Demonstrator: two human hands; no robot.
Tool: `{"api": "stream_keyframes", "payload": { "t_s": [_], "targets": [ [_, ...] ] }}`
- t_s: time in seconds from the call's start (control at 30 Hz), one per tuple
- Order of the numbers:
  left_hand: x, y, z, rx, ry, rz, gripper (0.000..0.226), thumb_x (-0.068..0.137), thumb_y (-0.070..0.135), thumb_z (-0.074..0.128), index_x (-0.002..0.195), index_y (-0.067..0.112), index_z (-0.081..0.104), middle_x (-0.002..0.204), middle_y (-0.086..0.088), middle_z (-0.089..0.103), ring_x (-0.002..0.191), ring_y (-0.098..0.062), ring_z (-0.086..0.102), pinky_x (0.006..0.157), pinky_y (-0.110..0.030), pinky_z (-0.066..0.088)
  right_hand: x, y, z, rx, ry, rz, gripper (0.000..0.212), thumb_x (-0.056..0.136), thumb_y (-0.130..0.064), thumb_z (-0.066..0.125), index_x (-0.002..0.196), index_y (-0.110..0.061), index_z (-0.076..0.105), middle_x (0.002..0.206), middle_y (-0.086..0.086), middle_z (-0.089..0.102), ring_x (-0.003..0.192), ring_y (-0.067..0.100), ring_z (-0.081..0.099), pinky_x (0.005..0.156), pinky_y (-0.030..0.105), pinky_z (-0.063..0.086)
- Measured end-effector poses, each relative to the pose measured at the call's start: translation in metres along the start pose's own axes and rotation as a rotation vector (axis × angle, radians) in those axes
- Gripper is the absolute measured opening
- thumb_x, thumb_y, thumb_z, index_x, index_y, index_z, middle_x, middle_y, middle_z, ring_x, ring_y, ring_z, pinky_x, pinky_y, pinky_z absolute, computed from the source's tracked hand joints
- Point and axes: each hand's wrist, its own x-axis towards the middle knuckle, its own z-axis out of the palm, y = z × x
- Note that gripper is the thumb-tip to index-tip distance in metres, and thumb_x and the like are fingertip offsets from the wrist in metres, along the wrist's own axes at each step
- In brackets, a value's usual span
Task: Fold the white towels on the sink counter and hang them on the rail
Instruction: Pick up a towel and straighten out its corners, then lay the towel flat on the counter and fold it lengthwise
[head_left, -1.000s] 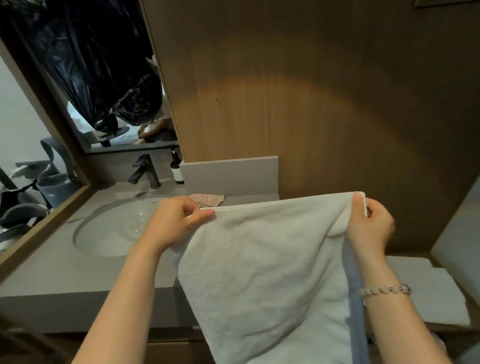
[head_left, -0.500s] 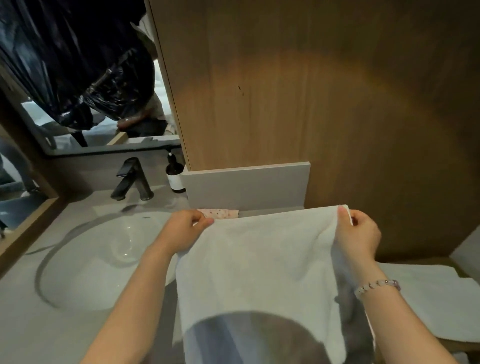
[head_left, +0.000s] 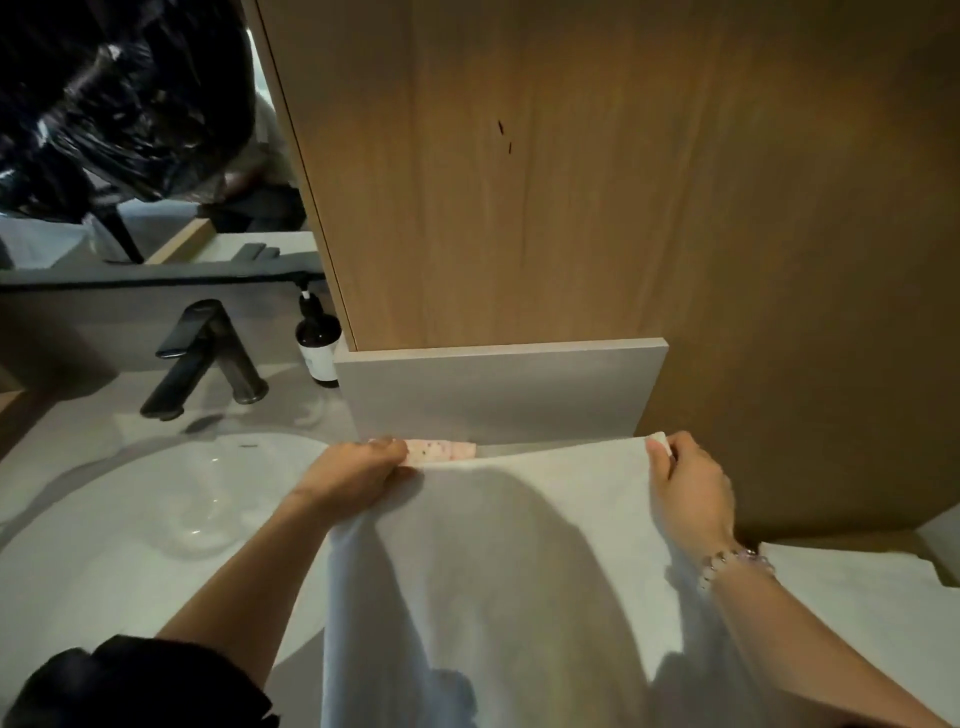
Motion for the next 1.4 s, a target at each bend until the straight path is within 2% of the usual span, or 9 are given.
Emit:
{"api": "stream_keyframes", "payload": {
  "t_s": [0.13, 0.27, 0.53, 0.63, 0.8, 0.93, 1.07, 1.23, 1.4],
  "targets": [
    [0.024, -0.012, 0.024, 0.051, 0.142, 0.051, 0.041, 0.097, 0.045, 0.033, 0.094, 0.013, 0.059, 0.088, -0.005, 0.065, 0.072, -0.029, 0.067, 0.058, -0.035, 0.053, 0.015, 0.006, 0.023, -0.16, -0.079, -0.02, 0.028, 0.099, -0.035, 0.034, 0.099, -0.011, 0.048, 0.089, 0.021, 0.065, 0.084, 0.043, 0.059, 0.064, 0.037, 0.035],
    [0.038, -0.027, 0.052, 0.092, 0.288, 0.07, 0.06, 0.096, 0.05, 0.021, 0.065, 0.014, 0.056, 0.057, -0.002, 0.057, 0.034, -0.025, 0.053, 0.027, -0.025, 0.038, 0.032, 0.004, 0.037, -0.206, -0.12, -0.026, 0.033, 0.099, -0.037, 0.031, 0.106, -0.009, 0.048, 0.093, 0.024, 0.065, 0.089, 0.045, 0.059, 0.07, 0.041, 0.041],
    [0.035, -0.018, 0.054, 0.063, 0.346, 0.004, 0.047, 0.094, 0.047, 0.03, 0.072, 0.014, 0.056, 0.063, -0.001, 0.06, 0.047, -0.024, 0.06, 0.034, -0.026, 0.042, 0.049, 0.009, 0.045, -0.13, -0.226, 0.049, 0.033, 0.097, -0.04, 0.038, 0.094, -0.011, 0.051, 0.092, 0.02, 0.064, 0.094, 0.042, 0.059, 0.073, 0.038, 0.041],
    [0.026, -0.006, 0.041, -0.314, 0.301, -0.376, 0.028, 0.087, 0.045, 0.056, 0.095, 0.019, 0.051, 0.085, 0.003, 0.06, 0.079, -0.026, 0.062, 0.061, -0.03, 0.043, 0.048, 0.017, 0.036, 0.126, -0.25, 0.16, 0.03, 0.092, -0.036, 0.053, 0.073, -0.013, 0.053, 0.077, 0.011, 0.063, 0.089, 0.037, 0.06, 0.072, 0.034, 0.038],
    [-0.015, 0.003, 0.05, -1.092, 0.378, -0.99, 0.044, 0.082, 0.038, 0.066, 0.112, 0.008, 0.055, 0.102, -0.013, 0.063, 0.103, -0.032, 0.057, 0.079, -0.032, 0.041, 0.032, 0.031, 0.02, 0.233, -0.32, 0.269, 0.031, 0.086, -0.031, 0.062, 0.063, -0.01, 0.061, 0.07, 0.009, 0.066, 0.082, 0.033, 0.061, 0.075, 0.034, 0.043],
    [-0.032, 0.018, 0.06, -1.072, 0.341, -0.951, 0.043, 0.073, 0.05, 0.042, 0.068, 0.008, 0.054, 0.066, -0.009, 0.054, 0.09, -0.04, 0.059, 0.065, -0.034, 0.035, 0.021, 0.028, 0.019, 0.093, -0.306, 0.215, 0.031, 0.091, -0.034, 0.053, 0.068, -0.012, 0.055, 0.079, 0.011, 0.065, 0.081, 0.034, 0.056, 0.072, 0.034, 0.042],
    [-0.023, 0.022, 0.052, -0.991, 0.439, -0.992, 0.03, 0.095, 0.028, 0.046, 0.094, 0.002, 0.061, 0.088, -0.015, 0.06, 0.093, -0.036, 0.054, 0.074, -0.033, 0.035, 0.012, 0.024, 0.019, 0.0, -0.234, 0.09, 0.022, 0.097, -0.031, 0.042, 0.083, -0.014, 0.047, 0.086, 0.016, 0.063, 0.083, 0.038, 0.058, 0.067, 0.036, 0.039],
    [-0.015, 0.015, 0.049, -0.866, 0.362, -0.926, 0.031, 0.096, 0.022, 0.045, 0.068, 0.008, 0.05, 0.067, -0.007, 0.053, 0.079, -0.033, 0.051, 0.067, -0.033, 0.034, 0.009, 0.032, 0.018, -0.151, -0.187, 0.084, 0.023, 0.098, -0.033, 0.038, 0.1, -0.014, 0.051, 0.091, 0.015, 0.065, 0.088, 0.037, 0.06, 0.067, 0.033, 0.04],
    [-0.017, 0.024, 0.04, -0.882, 0.327, -1.041, 0.046, 0.089, 0.03, 0.057, 0.125, 0.002, 0.05, 0.124, -0.017, 0.054, 0.118, -0.036, 0.047, 0.094, -0.037, 0.037, 0.009, 0.027, 0.01, 0.324, -0.26, 0.31, 0.021, 0.09, -0.027, 0.054, 0.081, -0.008, 0.058, 0.077, 0.008, 0.061, 0.078, 0.03, 0.055, 0.071, 0.034, 0.043]
  ]
}}
